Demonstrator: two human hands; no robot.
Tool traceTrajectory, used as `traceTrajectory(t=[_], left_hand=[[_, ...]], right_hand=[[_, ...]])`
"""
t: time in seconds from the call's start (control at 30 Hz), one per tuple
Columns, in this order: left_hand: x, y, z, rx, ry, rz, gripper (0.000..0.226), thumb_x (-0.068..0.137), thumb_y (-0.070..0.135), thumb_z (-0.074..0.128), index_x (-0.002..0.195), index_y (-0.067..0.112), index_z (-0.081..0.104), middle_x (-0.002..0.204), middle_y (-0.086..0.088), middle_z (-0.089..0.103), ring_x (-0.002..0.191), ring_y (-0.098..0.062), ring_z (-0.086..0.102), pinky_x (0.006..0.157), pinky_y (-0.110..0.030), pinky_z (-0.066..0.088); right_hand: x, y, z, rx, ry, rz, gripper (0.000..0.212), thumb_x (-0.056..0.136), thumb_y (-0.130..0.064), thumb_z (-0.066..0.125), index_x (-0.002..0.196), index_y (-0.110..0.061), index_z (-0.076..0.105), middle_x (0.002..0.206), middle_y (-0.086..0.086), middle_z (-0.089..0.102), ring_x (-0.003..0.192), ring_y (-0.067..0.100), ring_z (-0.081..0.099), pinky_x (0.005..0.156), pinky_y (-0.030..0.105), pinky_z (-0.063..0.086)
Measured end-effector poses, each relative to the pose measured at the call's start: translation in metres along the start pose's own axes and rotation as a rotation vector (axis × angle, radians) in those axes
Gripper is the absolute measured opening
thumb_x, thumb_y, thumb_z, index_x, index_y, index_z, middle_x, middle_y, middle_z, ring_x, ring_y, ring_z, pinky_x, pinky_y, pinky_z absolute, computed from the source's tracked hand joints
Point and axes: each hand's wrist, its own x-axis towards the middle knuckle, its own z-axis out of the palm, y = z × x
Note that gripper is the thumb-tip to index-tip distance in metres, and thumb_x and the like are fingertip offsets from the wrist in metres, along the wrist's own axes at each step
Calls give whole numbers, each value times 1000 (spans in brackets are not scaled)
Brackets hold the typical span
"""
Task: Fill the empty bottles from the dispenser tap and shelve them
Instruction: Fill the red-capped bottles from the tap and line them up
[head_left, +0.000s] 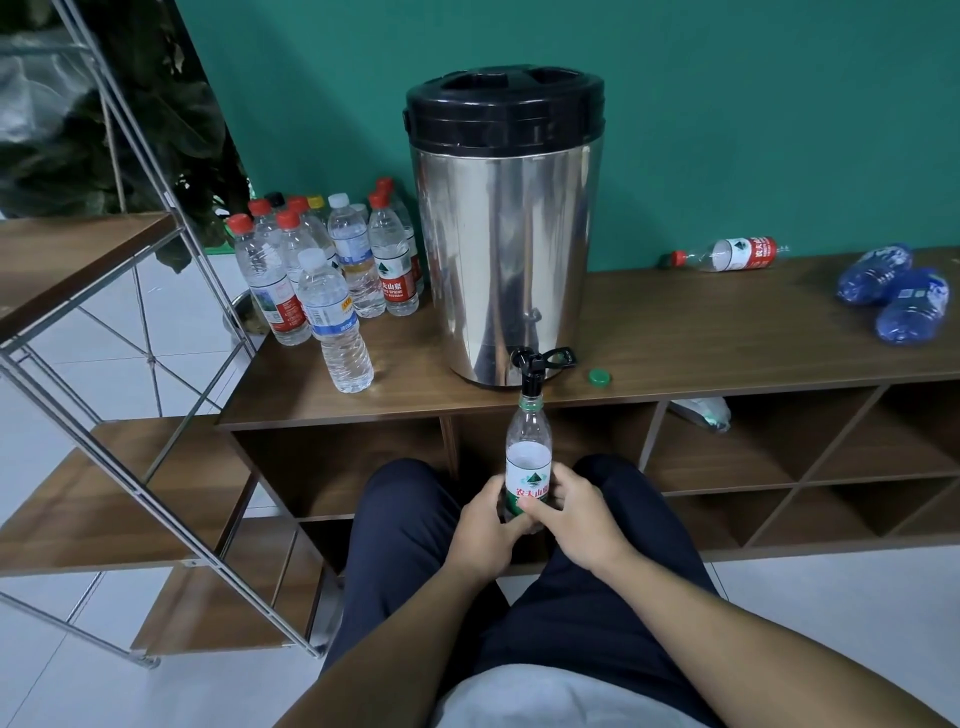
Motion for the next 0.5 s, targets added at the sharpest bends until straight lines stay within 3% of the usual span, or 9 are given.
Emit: traceTrajectory(t=[0.17, 0.5], left_hand=[[0, 0, 0, 8, -8, 3, 46, 93, 49, 86, 135, 45, 67, 120, 11, 80, 105, -23, 79, 97, -47, 65], [0, 2, -1, 11, -8, 13, 42, 93, 44, 84, 132, 42, 69, 117, 11, 80, 104, -21, 79, 98, -48, 65]], right_hand=[[0, 1, 0, 1, -9, 8, 40, 94, -15, 85, 130, -25, 71, 112, -2, 83, 99, 17, 82, 80, 44, 70], [-4, -2, 1, -2, 10, 12, 38, 95, -13, 85, 129, -22, 71, 111, -3, 83, 97, 16, 82, 78, 42, 70]])
